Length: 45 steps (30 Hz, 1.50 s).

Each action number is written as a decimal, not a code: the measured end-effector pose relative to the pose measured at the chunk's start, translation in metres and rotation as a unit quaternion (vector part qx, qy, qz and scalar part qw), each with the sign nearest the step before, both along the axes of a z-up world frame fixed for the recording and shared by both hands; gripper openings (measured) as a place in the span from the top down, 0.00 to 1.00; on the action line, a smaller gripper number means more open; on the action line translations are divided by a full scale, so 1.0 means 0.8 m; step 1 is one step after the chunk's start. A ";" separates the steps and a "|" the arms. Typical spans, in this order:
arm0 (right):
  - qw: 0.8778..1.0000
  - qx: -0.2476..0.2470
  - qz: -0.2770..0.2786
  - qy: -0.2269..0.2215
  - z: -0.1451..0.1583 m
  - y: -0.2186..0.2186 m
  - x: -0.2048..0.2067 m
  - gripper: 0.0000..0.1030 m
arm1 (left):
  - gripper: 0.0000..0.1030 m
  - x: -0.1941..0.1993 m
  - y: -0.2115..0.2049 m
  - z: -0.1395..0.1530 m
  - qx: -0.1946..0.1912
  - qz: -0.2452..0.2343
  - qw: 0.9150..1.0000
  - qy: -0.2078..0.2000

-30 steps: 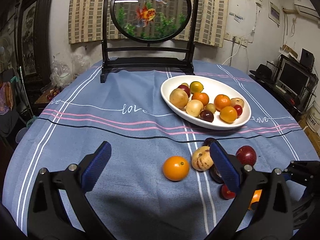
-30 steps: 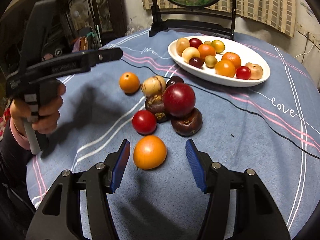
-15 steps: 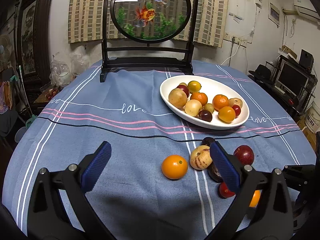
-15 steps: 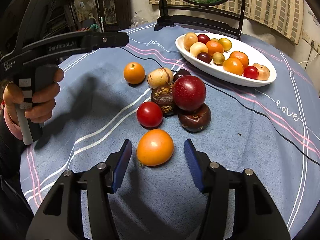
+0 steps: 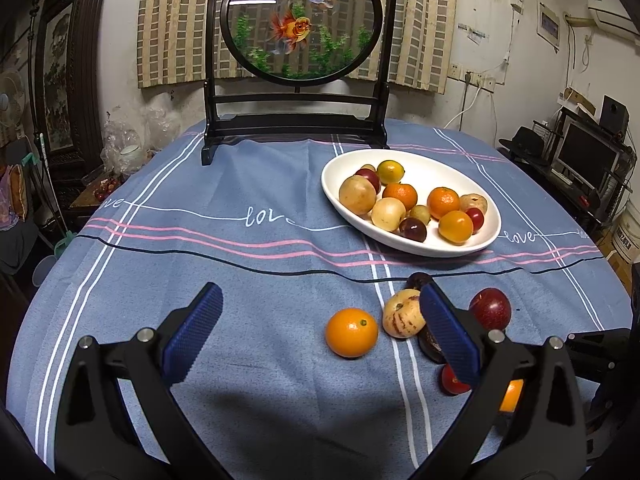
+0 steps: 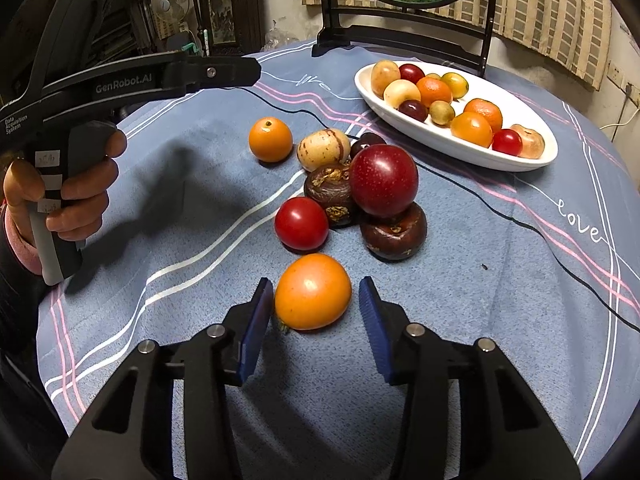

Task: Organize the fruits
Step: 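Grasp a red tomato with the left tool while the right tool grasps an orange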

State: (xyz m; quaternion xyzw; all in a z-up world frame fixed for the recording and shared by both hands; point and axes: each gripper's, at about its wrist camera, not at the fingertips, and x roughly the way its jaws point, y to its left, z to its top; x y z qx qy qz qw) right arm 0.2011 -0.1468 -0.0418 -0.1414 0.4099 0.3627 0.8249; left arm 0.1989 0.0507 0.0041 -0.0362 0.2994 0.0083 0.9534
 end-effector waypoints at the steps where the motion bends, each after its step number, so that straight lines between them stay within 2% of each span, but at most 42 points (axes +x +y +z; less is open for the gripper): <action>1: 1.000 0.000 0.000 0.000 0.000 0.000 0.000 0.56 | 0.03 0.000 0.000 0.000 0.000 0.000 1.000 0.000; 12: 1.000 0.009 -0.006 -0.001 0.004 -0.004 0.002 0.62 | 0.03 0.002 0.000 -0.002 0.004 0.002 1.000 0.006; 15: 0.999 0.039 -0.036 -0.006 0.017 -0.022 0.011 0.63 | 0.03 0.003 0.001 -0.004 -0.003 -0.003 1.000 0.012; 18: 0.993 0.075 -0.087 -0.016 0.033 -0.051 0.024 0.63 | 0.04 0.004 -0.006 -0.006 -0.009 -0.031 0.999 0.026; 21: 0.987 0.093 -0.129 -0.008 0.037 -0.073 0.037 0.63 | 0.15 0.002 -0.023 -0.010 -0.004 -0.079 0.996 0.041; 23: 0.984 0.095 -0.148 -0.001 0.035 -0.081 0.043 0.63 | 0.25 0.000 -0.036 -0.016 -0.007 -0.119 0.991 0.059; 29: 0.985 0.094 -0.146 -0.004 0.034 -0.078 0.039 0.63 | 0.30 -0.012 -0.071 -0.032 0.001 -0.205 0.974 0.094; 31: 0.985 0.094 -0.146 -0.012 0.038 -0.078 0.037 0.63 | 0.34 -0.016 -0.080 -0.038 0.010 -0.213 0.972 0.096; 36: 0.985 0.095 -0.145 -0.015 0.039 -0.078 0.037 0.63 | 0.57 -0.007 -0.087 -0.058 0.013 -0.217 0.968 0.129; 39: 0.987 0.093 -0.134 -0.001 0.036 -0.075 0.038 0.63 | 0.61 -0.004 -0.089 -0.063 0.003 -0.225 0.964 0.141; 45: 0.993 0.053 -0.101 0.021 0.023 -0.057 0.032 0.63 | 0.61 -0.006 -0.096 -0.065 0.013 -0.224 0.965 0.136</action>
